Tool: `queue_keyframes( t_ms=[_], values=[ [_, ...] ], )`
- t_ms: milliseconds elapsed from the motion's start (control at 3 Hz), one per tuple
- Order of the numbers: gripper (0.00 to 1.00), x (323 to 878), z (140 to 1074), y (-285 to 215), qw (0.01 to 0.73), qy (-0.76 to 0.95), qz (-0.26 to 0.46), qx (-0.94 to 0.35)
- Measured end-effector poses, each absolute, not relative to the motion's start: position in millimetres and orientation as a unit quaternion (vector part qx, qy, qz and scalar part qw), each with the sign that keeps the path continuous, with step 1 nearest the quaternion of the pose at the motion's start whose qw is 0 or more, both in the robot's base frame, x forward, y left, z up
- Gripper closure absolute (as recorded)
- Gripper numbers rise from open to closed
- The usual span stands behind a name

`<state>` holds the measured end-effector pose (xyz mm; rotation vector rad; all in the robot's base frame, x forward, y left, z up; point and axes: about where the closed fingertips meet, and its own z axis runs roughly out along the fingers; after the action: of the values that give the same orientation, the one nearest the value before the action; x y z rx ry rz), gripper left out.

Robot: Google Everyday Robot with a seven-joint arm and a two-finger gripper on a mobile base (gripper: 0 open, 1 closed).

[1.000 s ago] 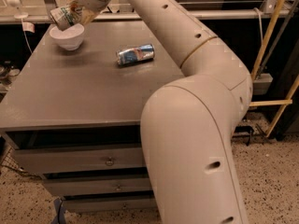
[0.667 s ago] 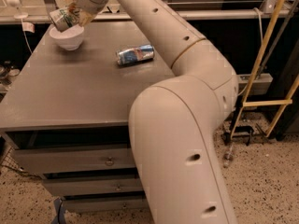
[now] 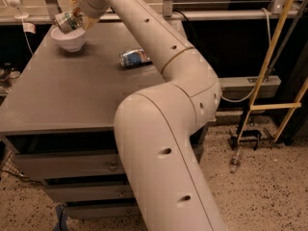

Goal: Place 7up can into white bowl

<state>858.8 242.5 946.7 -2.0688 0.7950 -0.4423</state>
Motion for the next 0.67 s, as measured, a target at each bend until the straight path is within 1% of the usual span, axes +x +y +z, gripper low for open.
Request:
queue_keyframes(
  t_ms=[333,667],
  values=[
    [0.97,869.4,945.8,245.0,0.425,0.329,-0.186,-0.822],
    [0.75,868.9,942.1,247.1,0.424,0.328,-0.184,-0.824]
  ],
)
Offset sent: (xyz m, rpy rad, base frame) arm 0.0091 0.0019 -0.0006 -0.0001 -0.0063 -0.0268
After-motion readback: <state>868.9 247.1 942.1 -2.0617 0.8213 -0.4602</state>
